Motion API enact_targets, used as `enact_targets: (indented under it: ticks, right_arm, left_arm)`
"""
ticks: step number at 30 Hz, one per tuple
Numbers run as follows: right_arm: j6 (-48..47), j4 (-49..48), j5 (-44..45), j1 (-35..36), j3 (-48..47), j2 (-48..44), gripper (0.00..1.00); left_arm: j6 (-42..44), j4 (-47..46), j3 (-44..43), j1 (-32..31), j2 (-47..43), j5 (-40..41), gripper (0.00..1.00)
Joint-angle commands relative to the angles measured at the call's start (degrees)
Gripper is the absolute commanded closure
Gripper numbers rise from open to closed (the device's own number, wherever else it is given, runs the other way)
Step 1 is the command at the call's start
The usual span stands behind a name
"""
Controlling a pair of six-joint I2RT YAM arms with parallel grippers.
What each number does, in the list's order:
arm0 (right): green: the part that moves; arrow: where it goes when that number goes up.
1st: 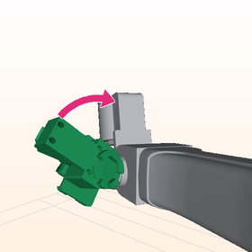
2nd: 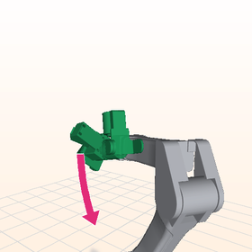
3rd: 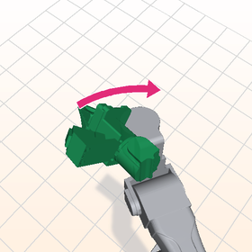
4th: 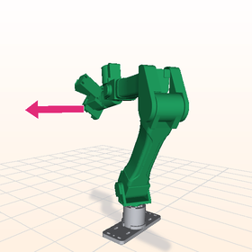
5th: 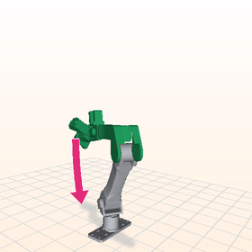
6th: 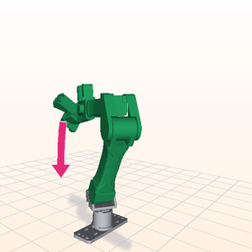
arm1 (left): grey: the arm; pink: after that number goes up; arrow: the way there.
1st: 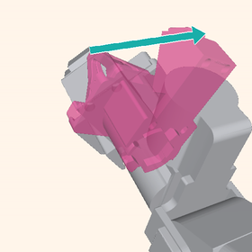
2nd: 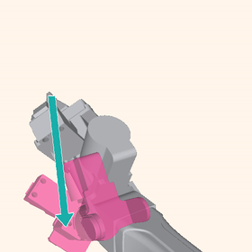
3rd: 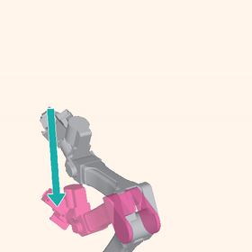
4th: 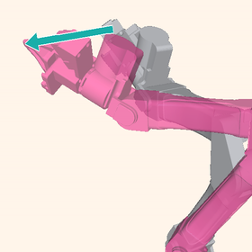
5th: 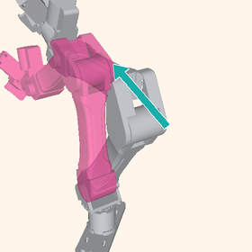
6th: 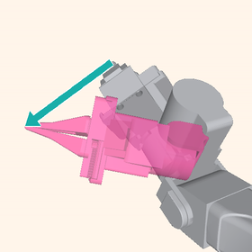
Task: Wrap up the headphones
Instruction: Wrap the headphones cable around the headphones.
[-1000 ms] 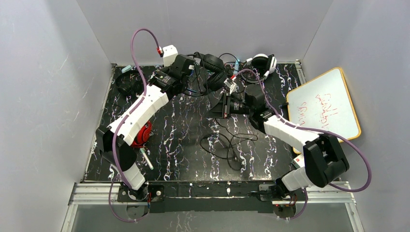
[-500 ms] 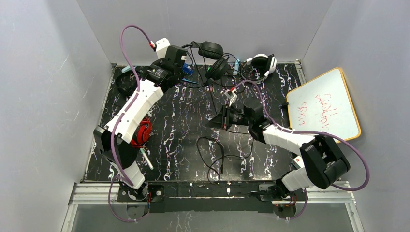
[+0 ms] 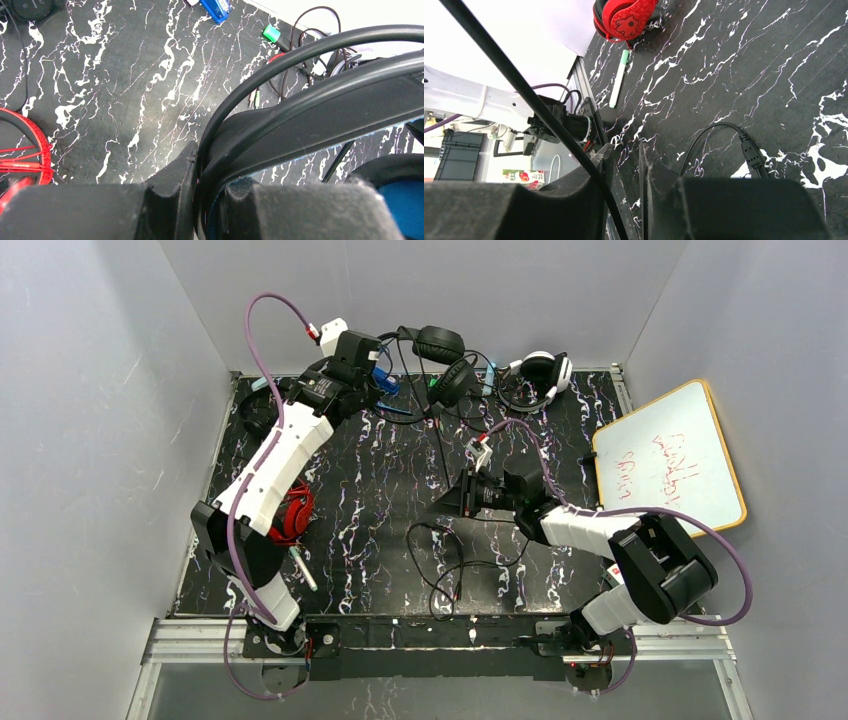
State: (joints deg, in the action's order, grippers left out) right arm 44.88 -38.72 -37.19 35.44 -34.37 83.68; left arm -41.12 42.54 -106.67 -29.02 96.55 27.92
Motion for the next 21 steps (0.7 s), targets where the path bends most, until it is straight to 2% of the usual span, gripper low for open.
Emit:
enact_targets:
  ticks: [1, 5, 9, 13, 15, 19, 21]
  right_arm:
    - [-1.6, -3.6, 0.6, 0.3, 0.4, -2.6, 0.65]
    - [-5.2, 2.3, 2.6, 0.2, -1.8, -5.9, 0.64]
    - [-9.7, 8.6, 4.8, 0.3, -4.3, -9.4, 0.53]
    - [-12.1, 11.6, 5.5, 0.3, -5.4, -12.0, 0.51]
    - [-12.9, 13.1, 5.7, 0.3, -6.0, -12.9, 0.46]
    - [-14.5, 15.0, 6.6, 0.2, -6.4, -14.6, 0.3]
    - [-15.5, 15.5, 7.2, 0.3, -6.6, -15.3, 0.28]
  left_arm:
    - [-1.3, -2.6, -2.6, 0.5, -3.1, -3.6, 1.0]
    - [-0.1, -3.6, -0.9, 0.5, -4.0, -6.2, 1.0]
    - [0.3, -3.4, -0.4, 0.6, -4.4, -8.1, 1.0]
    - [0.6, -3.4, -0.6, 0.7, -4.6, -9.3, 1.0]
    - [0.9, -3.4, -0.6, 0.7, -4.6, -9.5, 1.0]
    - [1.2, -3.5, -0.6, 0.7, -4.6, -10.4, 1.0]
    - [1.1, -3.4, -0.7, 0.7, -4.4, -11.2, 1.0]
